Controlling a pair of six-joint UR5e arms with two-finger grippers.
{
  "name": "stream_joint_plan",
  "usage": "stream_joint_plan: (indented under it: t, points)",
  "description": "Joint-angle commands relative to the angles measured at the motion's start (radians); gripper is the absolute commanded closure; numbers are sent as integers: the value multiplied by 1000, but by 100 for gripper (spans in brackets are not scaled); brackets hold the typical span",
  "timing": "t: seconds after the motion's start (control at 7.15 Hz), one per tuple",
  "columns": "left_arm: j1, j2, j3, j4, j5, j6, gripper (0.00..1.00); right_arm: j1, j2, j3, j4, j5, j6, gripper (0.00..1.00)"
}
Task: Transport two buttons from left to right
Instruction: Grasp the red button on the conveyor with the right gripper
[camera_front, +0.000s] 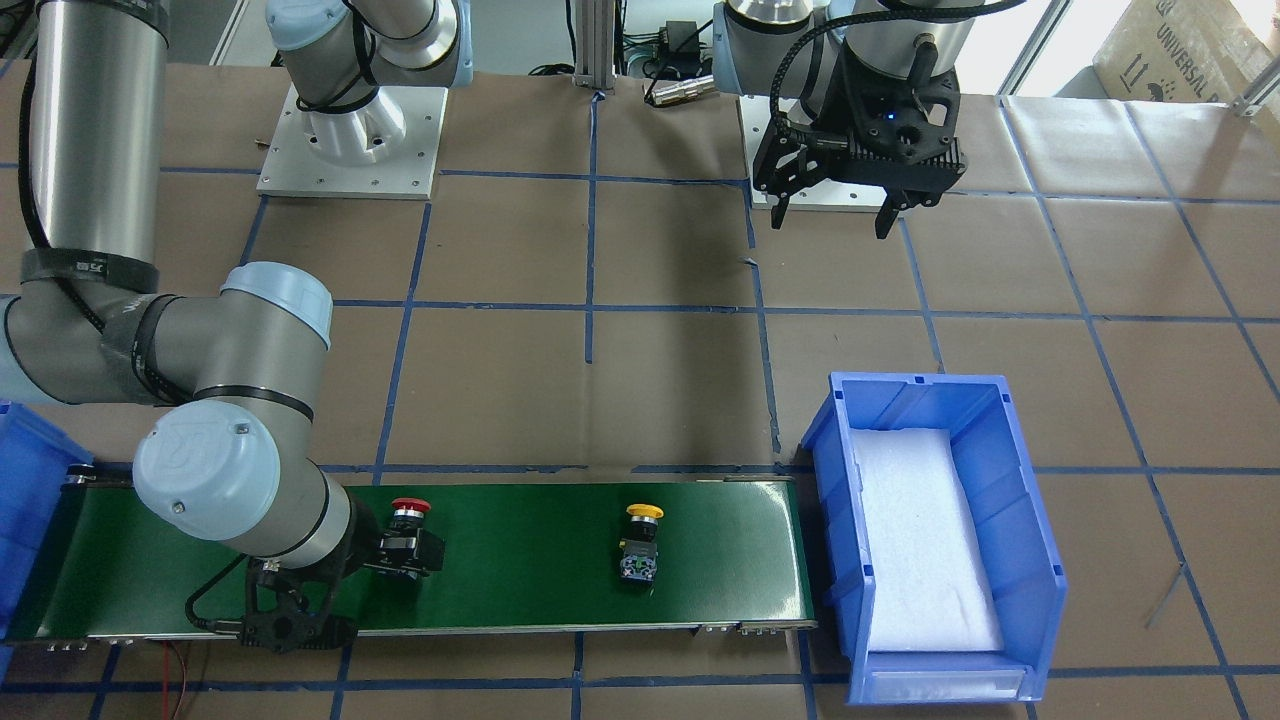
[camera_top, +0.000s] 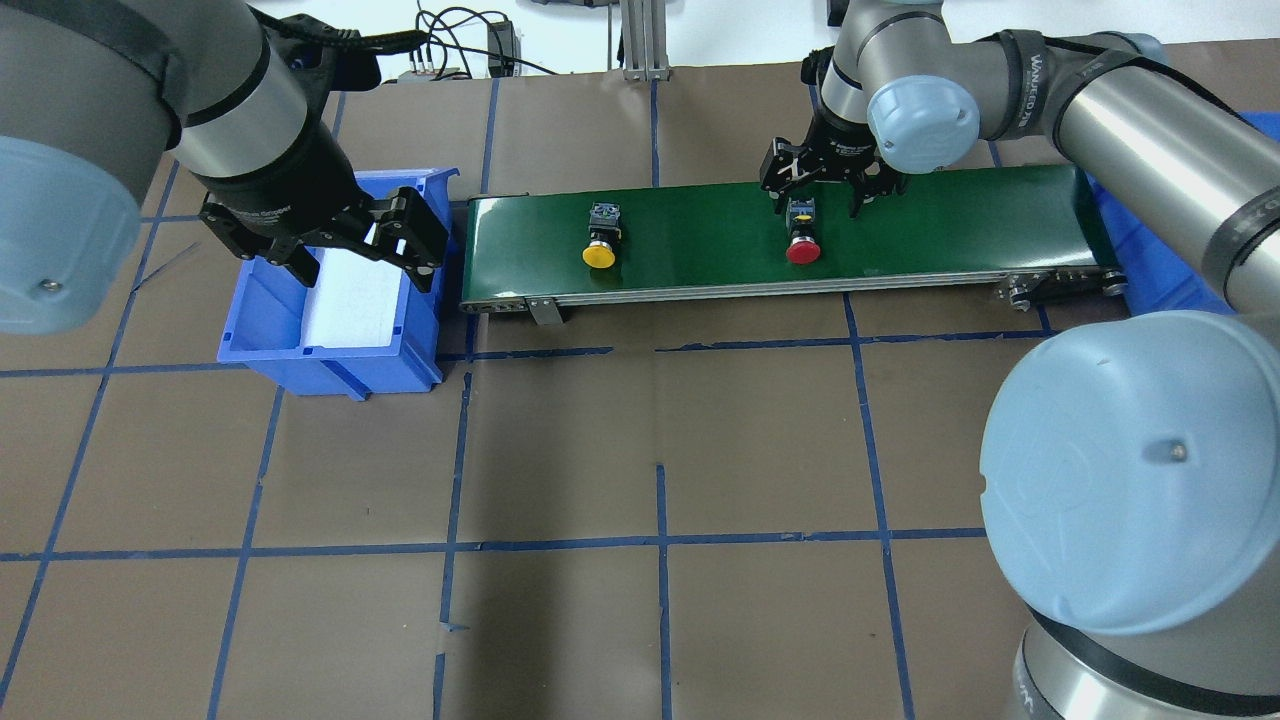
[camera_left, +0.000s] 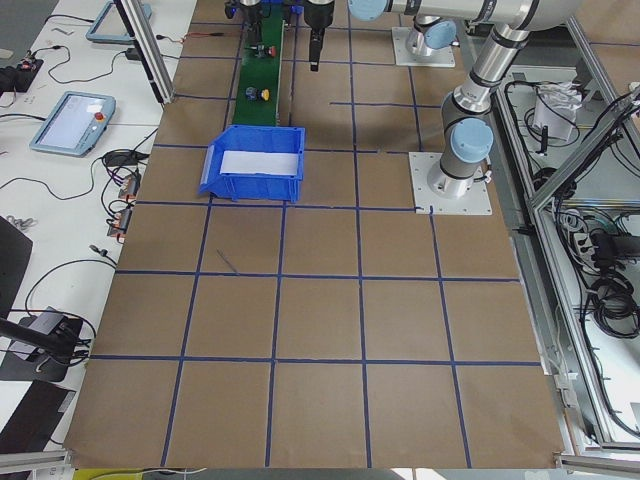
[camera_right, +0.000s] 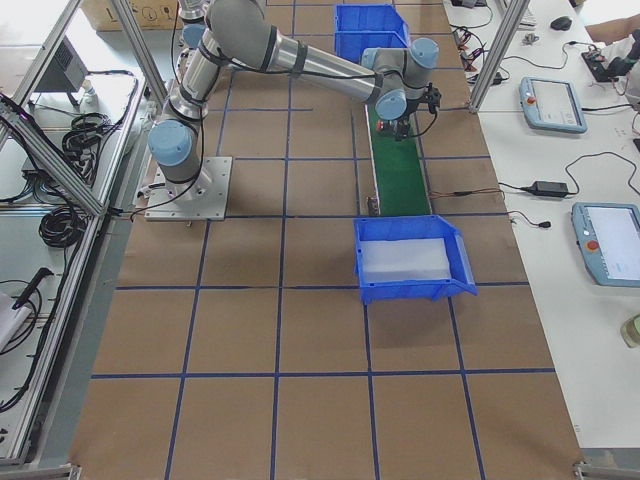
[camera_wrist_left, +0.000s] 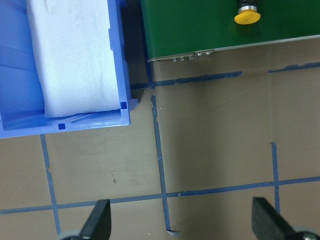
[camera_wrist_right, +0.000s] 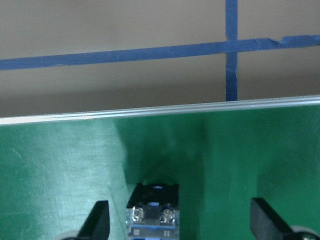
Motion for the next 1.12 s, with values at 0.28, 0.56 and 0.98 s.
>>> stream_joint_plan:
  t: [0.28,0.56,0.98]
  points:
    - [0,5,-4,12,-4,2,0,-7,-9,-16,39,-15,-12,80]
    - [0,4,2,9,-2,0,0,-10,-37,-80,135,-167,-41,88]
    - [5,7,-3,9,-8,2,0,-93,-37,-244,227,-255,-200,92]
